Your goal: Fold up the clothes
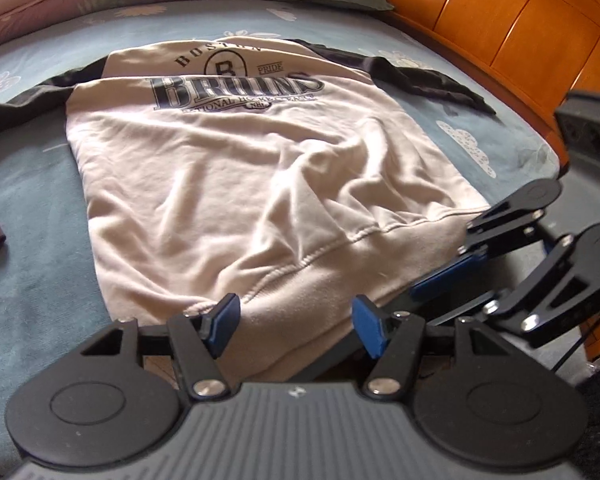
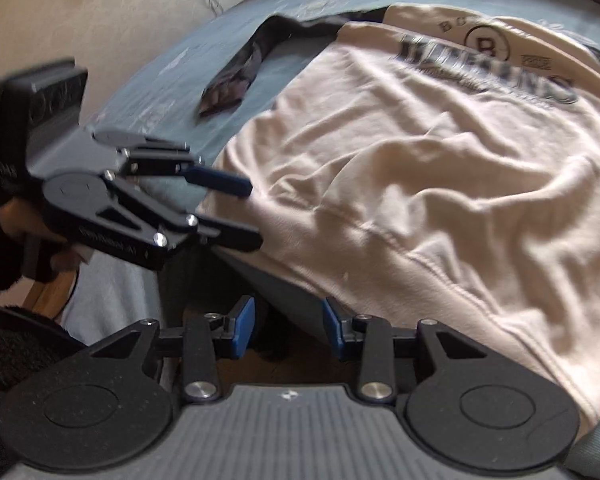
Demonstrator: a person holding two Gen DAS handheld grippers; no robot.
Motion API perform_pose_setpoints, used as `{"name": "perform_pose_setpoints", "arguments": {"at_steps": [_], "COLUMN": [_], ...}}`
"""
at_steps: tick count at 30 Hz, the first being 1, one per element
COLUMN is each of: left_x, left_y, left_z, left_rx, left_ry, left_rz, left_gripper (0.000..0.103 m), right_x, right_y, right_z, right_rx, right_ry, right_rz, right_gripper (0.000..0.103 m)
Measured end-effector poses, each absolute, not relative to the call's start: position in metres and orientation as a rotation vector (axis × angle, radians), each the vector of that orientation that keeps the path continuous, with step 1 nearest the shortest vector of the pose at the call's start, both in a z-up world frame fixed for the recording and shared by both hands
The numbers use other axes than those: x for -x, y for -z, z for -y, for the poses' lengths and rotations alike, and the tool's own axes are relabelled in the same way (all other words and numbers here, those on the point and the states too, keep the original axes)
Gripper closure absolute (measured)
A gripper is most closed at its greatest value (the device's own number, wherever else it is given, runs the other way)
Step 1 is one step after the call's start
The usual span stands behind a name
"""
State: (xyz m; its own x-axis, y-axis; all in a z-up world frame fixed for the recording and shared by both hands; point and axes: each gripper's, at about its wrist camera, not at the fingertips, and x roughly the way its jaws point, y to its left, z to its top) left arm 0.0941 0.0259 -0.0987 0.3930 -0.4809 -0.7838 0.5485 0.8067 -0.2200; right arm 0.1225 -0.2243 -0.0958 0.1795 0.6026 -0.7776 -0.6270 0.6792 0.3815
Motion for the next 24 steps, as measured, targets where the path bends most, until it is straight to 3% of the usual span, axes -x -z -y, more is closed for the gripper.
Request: {"name": "perform_pose_setpoints", "arguments": {"at_steps": [14,24], "left_x": [-0.071,-0.089], "left_y": [0.118,0.104], "left_z": [-0.010,-0.034], "left_rx": [-0.219,-0.160], "left_ry": [0.745,0.622], "left_rz": [-1.036,-0.975], "left_gripper": [0.040,0.038], "right_x": [-0.116,-0.115], "right_y": [0.100,0.087], "right_z": [0.231,0.212], "right_rx": [0.271,0.224], "right_ry": [-0.804,-0.883], "right_rz": [-1.065,-1.009], "right_gripper": [0.061,0.061]}}
